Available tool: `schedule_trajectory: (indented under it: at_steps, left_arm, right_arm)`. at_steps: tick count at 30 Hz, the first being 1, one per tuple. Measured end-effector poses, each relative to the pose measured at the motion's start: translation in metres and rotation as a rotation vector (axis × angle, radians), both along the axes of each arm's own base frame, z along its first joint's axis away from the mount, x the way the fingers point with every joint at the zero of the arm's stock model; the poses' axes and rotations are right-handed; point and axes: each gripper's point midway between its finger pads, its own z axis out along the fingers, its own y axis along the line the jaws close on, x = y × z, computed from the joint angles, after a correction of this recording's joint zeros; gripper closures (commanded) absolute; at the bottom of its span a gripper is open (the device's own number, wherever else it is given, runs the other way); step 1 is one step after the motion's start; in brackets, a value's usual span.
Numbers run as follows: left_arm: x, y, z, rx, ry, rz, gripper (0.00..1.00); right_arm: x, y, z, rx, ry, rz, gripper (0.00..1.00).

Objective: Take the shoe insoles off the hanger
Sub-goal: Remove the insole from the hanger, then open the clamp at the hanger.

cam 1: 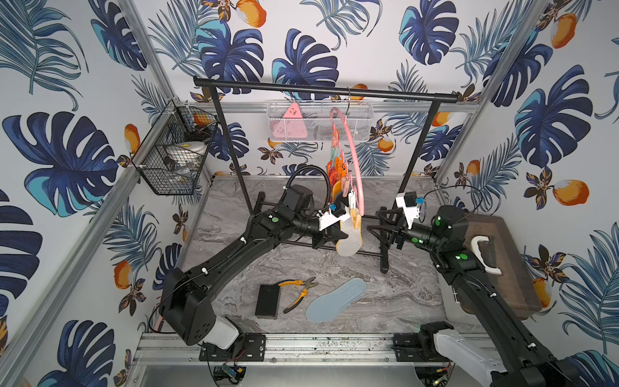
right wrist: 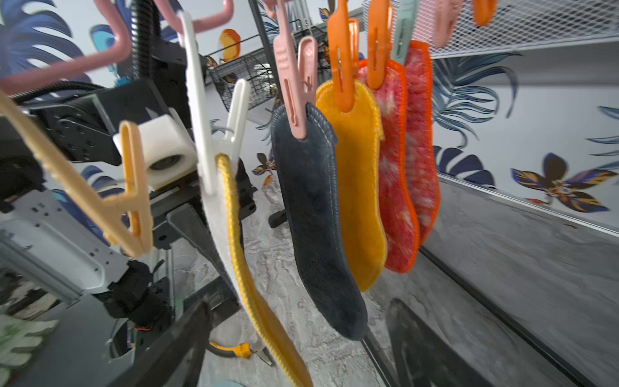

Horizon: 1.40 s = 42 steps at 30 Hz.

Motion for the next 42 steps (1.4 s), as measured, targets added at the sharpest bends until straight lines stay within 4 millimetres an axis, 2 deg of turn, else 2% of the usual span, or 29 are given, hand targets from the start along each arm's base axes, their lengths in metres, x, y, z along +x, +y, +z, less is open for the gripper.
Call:
schedule_trajectory:
  at_steps: [2,6,8,11,16,21,24,30,34,39,42]
  left_arm:
    - [-0.008,0.003,0.0,0.007,-0.008,-0.027,1.0]
    - [-0.019,0.007,0.003,0.018,-0.023,-0.064,1.0]
    - [-0.021,0.009,0.003,0.024,-0.032,-0.076,1.0]
    - [-0.022,0.011,0.001,0.033,-0.042,-0.085,1.0]
    - [-0.021,0.015,-0.001,0.042,-0.047,-0.088,1.0]
    - [-0.023,0.014,0.002,0.03,-0.045,-0.097,1.0]
    - [-0.023,0.015,0.002,0.029,-0.044,-0.094,1.0]
    - [-0.022,0.015,0.002,0.027,-0.047,-0.092,1.0]
    - [-0.021,0.015,0.002,0.025,-0.052,-0.091,1.0]
    - [-0.02,0.017,0.002,0.023,-0.055,-0.085,1.0]
    - [-0.021,0.019,0.002,0.022,-0.057,-0.081,1.0]
  right_arm:
    - [-0.002,0.006,0.008,0.04,0.01,0.054,0.13]
    - [-0.009,0.023,0.035,0.078,-0.031,0.14,0.12]
    - [-0.011,0.034,0.051,0.084,-0.06,0.176,0.14]
    - [-0.005,0.047,0.061,0.084,-0.054,0.214,0.17]
    - [0.019,0.057,0.056,0.094,0.037,0.217,0.14]
    - [0.03,0.064,0.043,0.116,0.123,0.249,0.15]
    - [0.03,0.069,0.042,0.146,0.17,0.304,0.15]
    - [0.017,0.074,0.055,0.171,0.154,0.39,0.16]
    - [0.009,0.084,0.065,0.165,0.127,0.453,0.2]
    - [0.01,0.089,0.059,0.164,0.148,0.467,0.23]
    - [0.012,0.09,0.059,0.168,0.163,0.467,0.29]
